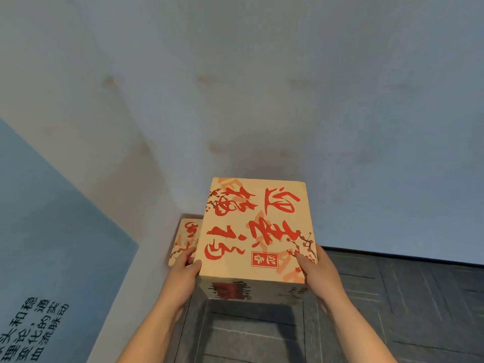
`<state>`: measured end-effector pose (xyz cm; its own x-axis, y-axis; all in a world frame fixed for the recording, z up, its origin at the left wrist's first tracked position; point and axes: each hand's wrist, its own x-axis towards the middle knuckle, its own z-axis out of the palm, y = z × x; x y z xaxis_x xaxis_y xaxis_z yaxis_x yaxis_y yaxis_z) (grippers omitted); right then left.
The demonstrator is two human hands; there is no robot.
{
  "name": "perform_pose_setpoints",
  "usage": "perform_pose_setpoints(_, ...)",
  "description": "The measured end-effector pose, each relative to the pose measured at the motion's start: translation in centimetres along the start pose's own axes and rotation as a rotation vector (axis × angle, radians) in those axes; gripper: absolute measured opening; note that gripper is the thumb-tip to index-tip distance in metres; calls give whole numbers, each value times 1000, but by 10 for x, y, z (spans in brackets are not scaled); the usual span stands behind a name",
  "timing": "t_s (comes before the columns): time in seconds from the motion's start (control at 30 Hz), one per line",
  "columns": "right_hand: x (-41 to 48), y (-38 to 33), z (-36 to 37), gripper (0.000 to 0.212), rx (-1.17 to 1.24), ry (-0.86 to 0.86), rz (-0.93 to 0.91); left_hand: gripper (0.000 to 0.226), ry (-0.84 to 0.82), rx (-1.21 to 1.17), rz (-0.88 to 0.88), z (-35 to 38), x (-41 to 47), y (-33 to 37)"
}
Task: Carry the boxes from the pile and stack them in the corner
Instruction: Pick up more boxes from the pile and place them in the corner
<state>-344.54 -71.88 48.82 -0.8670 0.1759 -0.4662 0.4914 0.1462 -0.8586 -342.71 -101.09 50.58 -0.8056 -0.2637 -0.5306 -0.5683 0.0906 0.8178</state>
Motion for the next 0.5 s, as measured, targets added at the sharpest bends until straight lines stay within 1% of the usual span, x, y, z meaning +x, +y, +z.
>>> perform_pose_setpoints(0.1, 38, 13, 3, 28, -19, -13, 14, 32, 14, 19, -36, 17, 38, -13)
perform_pose_setpoints(0.2, 86, 41, 10, 34, -43, -5, 46, 30, 3, 34, -53, 35, 85, -39)
perform_pose_setpoints(0.3, 136, 83, 24, 37, -51, 18, 83, 30, -20, 50, -62, 52, 138, -73)
perform_pose_setpoints(0.4, 183, 129, 42, 38, -61, 24, 98, 22, -57, 1, -81, 65, 189, -111)
perform_pose_setpoints(0.5, 229, 177, 60, 41, -73, 36, 107, 25, -83, -15, -100, 77, 238, -149)
